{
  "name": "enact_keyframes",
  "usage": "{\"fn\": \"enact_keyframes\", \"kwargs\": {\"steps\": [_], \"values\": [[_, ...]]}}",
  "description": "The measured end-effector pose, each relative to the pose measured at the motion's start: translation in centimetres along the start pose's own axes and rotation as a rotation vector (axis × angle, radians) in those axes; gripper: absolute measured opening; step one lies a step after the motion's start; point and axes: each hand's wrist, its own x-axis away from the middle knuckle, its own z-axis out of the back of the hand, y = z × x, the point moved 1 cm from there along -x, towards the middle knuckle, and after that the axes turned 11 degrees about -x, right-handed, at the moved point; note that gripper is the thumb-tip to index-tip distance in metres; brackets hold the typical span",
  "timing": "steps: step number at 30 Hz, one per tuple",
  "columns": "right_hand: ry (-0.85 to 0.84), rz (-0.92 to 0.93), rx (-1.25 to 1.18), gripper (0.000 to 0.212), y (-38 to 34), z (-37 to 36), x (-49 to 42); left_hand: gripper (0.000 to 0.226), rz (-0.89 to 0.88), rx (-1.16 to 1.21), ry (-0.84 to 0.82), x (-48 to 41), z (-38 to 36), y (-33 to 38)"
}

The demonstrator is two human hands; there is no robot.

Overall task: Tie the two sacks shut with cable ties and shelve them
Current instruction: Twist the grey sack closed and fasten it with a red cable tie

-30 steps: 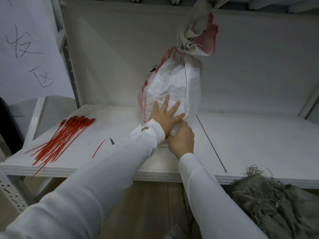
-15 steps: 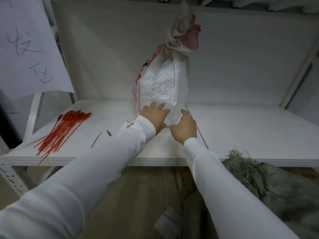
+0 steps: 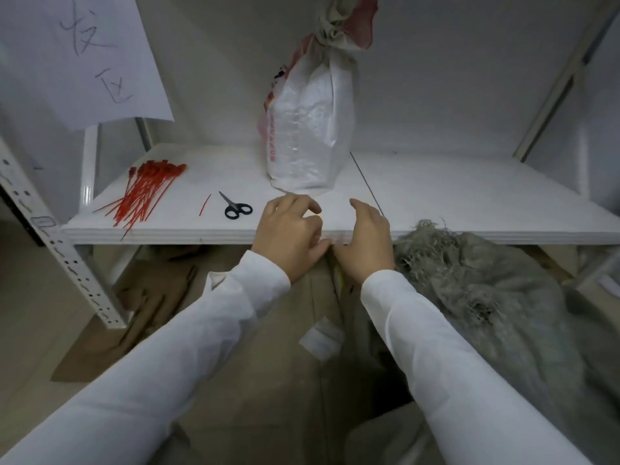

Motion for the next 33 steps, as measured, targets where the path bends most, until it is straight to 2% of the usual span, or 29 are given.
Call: {"fn": "enact_keyframes", "kwargs": {"steps": [3,6,10,12,14,16,18,19,20,21,23,25,27,29,31,33], "values": [[0.092,0.011,0.207,0.080,1.0,2.1,2.9,0.029,0.022,0.032,-0.052,2.0,0.7,1.4],[0.165,-0.108,0.475,0.089,2.4,5.0,6.1,0.029,0.031,0.062,-0.052,3.4,1.3,2.9],[0.030,-0.495,0.663,0.121,4.9,9.1,7.0,0.026,0.017,0.085,-0.039,4.8,1.4,4.0],[-0.059,-0.711,0.631,0.130,7.1,10.2,7.8,0.025,0.008,0.095,-0.040,5.1,0.9,4.3],[-0.120,-0.870,0.485,0.130,9.9,10.2,8.4,0.024,0.012,0.121,-0.016,5.0,0.3,4.5],[-0.109,-0.817,0.377,0.110,11.1,9.9,8.0,0.023,0.002,0.127,-0.010,5.1,0.0,4.7],[-0.092,-0.667,0.385,0.064,11.3,9.6,7.5,0.024,-0.032,0.123,-0.021,5.4,-0.4,4.7],[-0.091,-0.635,0.387,0.045,11.0,9.4,7.3,0.025,-0.045,0.124,-0.042,5.6,-0.7,4.7],[-0.078,-0.623,0.354,0.036,11.0,8.9,7.0,0.026,-0.052,0.126,-0.065,5.8,-0.9,4.6],[-0.050,-0.607,0.276,0.032,10.8,8.4,6.9,0.027,-0.049,0.125,-0.089,5.8,-1.1,4.5],[0.011,-0.544,-0.046,0.030,10.1,7.1,6.6,0.036,-0.048,0.116,-0.160,5.8,-1.4,4.4],[0.017,-0.453,-0.359,0.032,8.3,5.5,6.9,0.068,-0.058,0.097,-0.300,5.9,-1.6,4.8],[-0.051,-0.415,-0.550,0.033,6.2,3.8,7.7,0.104,-0.004,0.118,-0.456,6.0,-2.1,5.4],[-0.142,-0.393,-0.702,0.031,4.4,2.6,8.4,0.133,0.108,0.285,-0.569,6.1,-2.9,5.6],[-0.199,-0.345,-0.821,0.036,3.2,1.8,8.5,0.140,0.208,0.526,-0.581,6.3,-3.5,5.8],[-0.216,-0.297,-0.905,0.035,2.1,1.5,8.5,0.121,0.328,0.682,-0.559,6.4,-3.7,5.6]]}}
